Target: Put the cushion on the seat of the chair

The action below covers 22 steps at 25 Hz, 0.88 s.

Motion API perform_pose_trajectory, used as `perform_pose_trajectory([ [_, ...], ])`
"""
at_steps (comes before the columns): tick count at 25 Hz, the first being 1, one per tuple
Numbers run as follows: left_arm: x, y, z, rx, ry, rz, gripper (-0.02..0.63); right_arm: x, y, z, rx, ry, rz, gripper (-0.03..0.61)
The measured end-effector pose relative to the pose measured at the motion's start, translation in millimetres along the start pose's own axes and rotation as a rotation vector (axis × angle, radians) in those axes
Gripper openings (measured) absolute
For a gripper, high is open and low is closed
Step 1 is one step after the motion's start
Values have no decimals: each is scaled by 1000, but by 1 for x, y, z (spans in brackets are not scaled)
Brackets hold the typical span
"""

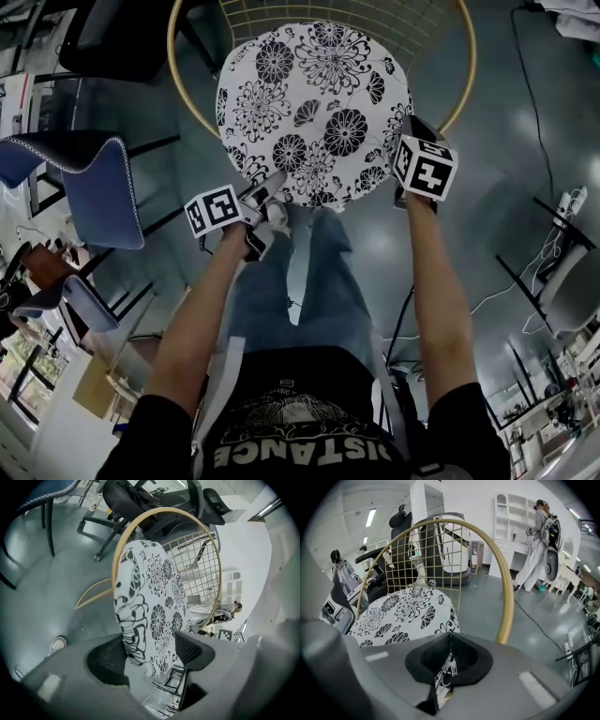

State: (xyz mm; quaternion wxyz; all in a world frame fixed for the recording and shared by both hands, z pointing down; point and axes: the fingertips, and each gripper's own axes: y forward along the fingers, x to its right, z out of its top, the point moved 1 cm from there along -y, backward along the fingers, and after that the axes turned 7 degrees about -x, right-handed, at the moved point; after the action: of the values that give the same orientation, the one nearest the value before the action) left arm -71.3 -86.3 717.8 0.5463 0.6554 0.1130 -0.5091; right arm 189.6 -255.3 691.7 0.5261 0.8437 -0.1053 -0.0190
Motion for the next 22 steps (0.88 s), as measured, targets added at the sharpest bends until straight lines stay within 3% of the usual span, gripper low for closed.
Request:
perform_pose_trajectory([
  [5,-13,-11,2,20,-20,28,314,-7,11,5,-12,-43,-36,8],
  [12,-3,-19,10,65,-3,16,313,-11,12,3,-29,-52,-7,17],
  [16,-5,-29,16,88,24,42,313,-12,7,7,-16,-24,7,112],
  [22,8,-53,33,164,95,104,308,-17,-17,13,19,-36,1,87],
])
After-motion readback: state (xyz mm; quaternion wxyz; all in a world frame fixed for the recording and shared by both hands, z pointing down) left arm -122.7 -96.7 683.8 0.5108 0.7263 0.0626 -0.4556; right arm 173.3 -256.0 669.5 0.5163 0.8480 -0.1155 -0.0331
